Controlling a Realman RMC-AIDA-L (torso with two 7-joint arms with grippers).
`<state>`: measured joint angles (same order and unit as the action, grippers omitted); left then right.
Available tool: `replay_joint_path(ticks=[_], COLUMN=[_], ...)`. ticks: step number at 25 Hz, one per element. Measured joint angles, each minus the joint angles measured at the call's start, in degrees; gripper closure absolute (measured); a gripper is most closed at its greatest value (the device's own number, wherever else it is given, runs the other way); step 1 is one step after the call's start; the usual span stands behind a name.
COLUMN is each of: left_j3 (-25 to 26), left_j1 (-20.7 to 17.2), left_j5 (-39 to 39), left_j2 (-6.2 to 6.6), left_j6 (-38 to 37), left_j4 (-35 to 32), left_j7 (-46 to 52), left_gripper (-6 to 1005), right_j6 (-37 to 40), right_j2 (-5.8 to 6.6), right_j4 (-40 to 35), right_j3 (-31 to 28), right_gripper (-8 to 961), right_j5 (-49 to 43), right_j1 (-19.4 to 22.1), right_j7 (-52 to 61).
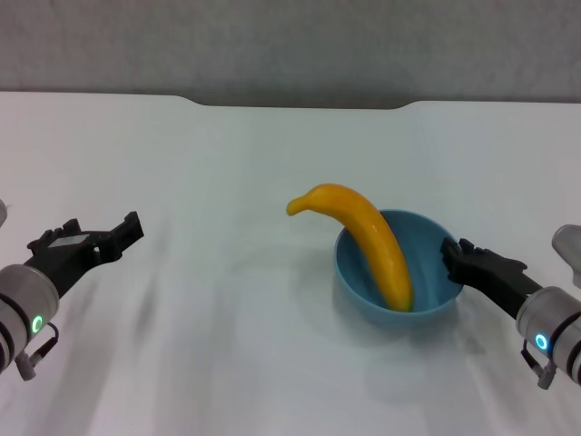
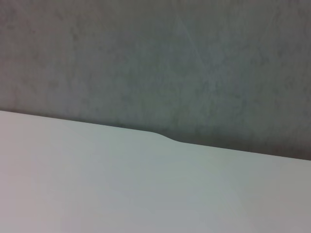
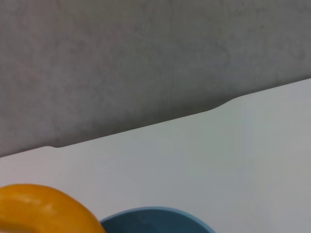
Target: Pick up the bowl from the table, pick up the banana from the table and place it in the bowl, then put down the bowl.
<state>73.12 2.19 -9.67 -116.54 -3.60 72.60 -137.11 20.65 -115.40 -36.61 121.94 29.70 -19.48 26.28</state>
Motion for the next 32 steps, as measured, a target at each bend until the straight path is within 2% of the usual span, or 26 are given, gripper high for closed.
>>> replay_joint_path(ticks=[1, 4, 9, 13, 20, 25, 28, 32], left_j3=[0.0, 0.0, 0.1, 0.5, 1.1, 2.3, 3.1, 3.8], left_j1=[0.0, 0.0, 0.0, -0.3, -0.7, -1.5, -2.0, -2.6], left_j5=[0.0, 0.0, 0.0, 0.0, 0.0, 0.0, 0.0, 0.0], left_j2=[0.0, 0.0, 0.0, 0.0, 0.0, 0.0, 0.0, 0.0], left_j6=[0.0, 0.0, 0.0, 0.0, 0.0, 0.6, 0.7, 0.7], left_j4=[0.0, 0.0, 0.0, 0.0, -0.1, -0.1, -0.1, 0.2], left_j7=[0.0, 0.0, 0.0, 0.0, 0.0, 0.0, -0.3, -0.7], left_gripper=[104, 104, 104, 104, 104, 104, 104, 105], right_j6=[0.0, 0.0, 0.0, 0.0, -0.1, -1.7, -8.2, -22.5], right_j2=[0.0, 0.0, 0.1, 0.18, 0.27, 0.23, 0.35, 0.41], right_j4=[0.0, 0.0, -0.4, -2.4, -10.6, -16.5, -20.3, -26.4], right_j3=[0.0, 0.0, -0.1, -0.1, -1.1, -3.8, -7.9, -14.8], right_gripper=[819, 732, 673, 552, 329, 329, 329, 329], right_j5=[0.0, 0.0, -0.1, -0.4, -0.6, -0.6, -0.6, -0.7], right_j1=[0.0, 0.0, 0.0, 0.1, 3.9, 6.9, 7.6, 7.3], right_j7=[0.0, 0.0, -0.1, -0.4, -5.1, -14.1, -19.2, -26.8])
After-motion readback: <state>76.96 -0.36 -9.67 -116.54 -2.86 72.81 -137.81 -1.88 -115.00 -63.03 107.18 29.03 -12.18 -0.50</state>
